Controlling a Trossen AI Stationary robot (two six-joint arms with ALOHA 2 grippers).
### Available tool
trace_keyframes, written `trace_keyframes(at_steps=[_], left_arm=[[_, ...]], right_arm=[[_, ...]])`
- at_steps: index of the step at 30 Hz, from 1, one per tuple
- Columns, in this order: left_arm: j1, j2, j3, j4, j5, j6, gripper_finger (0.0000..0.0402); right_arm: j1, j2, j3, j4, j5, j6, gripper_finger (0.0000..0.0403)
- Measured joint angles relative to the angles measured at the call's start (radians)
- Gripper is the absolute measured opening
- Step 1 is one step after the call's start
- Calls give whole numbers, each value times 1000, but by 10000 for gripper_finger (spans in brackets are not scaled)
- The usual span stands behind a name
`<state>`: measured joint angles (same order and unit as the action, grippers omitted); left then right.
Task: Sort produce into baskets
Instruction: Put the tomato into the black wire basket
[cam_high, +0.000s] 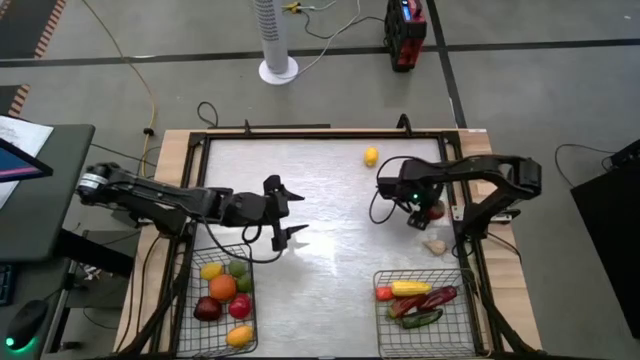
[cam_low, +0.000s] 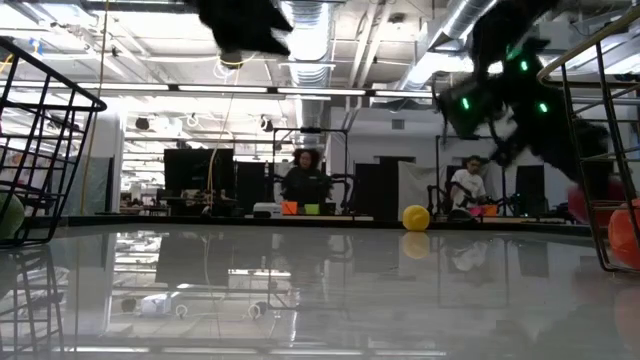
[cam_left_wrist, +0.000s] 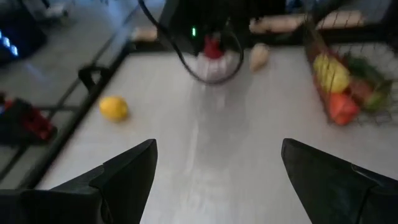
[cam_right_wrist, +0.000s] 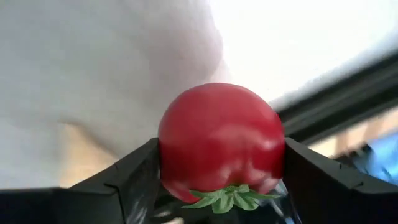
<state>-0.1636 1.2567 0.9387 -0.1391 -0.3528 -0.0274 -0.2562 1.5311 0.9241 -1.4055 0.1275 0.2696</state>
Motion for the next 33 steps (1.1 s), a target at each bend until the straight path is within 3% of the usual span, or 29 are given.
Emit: trace_keyframes(at_steps=[5, 11, 13, 20, 26, 33], left_arm=[[-23, -57, 14, -8, 49, 40, 333], [-62, -116, 14, -64, 289, 9, 333], [-81, -129, 14, -77, 326, -32, 333], [-120, -146, 14, -101, 271, -122, 333], [-120, -146, 14, -119, 247, -181, 333], [-120, -146, 14, -124, 235, -231, 333]], right_arm=[[150, -94, 116, 92, -64, 72, 319], [354, -203, 170, 380, -76, 166, 320], [415, -218, 170, 485, -61, 178, 320], [559, -161, 170, 801, 51, 96, 320], [599, -65, 170, 1027, 16, -17, 320], [597, -20, 170, 1147, -25, -88, 320]])
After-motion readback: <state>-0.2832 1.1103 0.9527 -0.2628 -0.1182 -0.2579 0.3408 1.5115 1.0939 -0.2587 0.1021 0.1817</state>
